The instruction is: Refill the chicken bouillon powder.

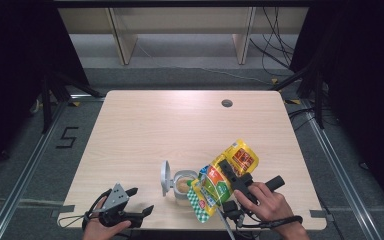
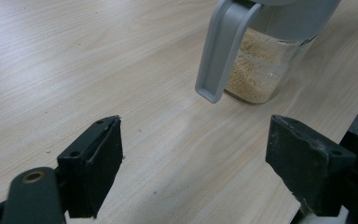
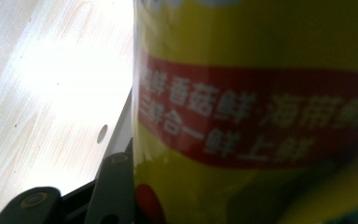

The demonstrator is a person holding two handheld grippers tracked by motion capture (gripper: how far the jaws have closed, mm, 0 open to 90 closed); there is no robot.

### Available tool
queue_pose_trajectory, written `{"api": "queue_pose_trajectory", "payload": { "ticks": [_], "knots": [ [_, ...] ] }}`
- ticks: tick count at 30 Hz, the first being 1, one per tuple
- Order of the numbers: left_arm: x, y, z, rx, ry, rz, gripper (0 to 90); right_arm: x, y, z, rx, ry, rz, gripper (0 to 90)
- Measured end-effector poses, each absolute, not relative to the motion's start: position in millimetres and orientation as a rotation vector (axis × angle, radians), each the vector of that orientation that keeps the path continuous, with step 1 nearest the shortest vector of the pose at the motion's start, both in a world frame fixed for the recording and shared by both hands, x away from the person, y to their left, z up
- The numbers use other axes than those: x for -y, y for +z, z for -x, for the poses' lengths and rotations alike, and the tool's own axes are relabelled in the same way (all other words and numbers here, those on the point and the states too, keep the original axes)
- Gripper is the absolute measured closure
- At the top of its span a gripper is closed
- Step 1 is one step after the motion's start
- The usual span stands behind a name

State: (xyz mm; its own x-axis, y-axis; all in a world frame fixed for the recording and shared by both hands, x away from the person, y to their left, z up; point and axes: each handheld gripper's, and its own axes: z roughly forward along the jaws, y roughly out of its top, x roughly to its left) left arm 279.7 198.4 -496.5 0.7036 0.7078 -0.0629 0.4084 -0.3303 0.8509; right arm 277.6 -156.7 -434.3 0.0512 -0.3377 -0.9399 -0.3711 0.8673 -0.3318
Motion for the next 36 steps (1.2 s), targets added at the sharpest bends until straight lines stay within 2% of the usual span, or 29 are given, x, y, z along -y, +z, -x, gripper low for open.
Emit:
{"api": "queue_pose_trajectory", "payload": {
  "ticks": [36],
  "knots": [
    [-198.2,-497.3,-279.7,-0.872,0.389,-1.961,18.1,157.3,-439.9,-279.7,-1.556,0.047,0.571,57.8]
  ]
}}
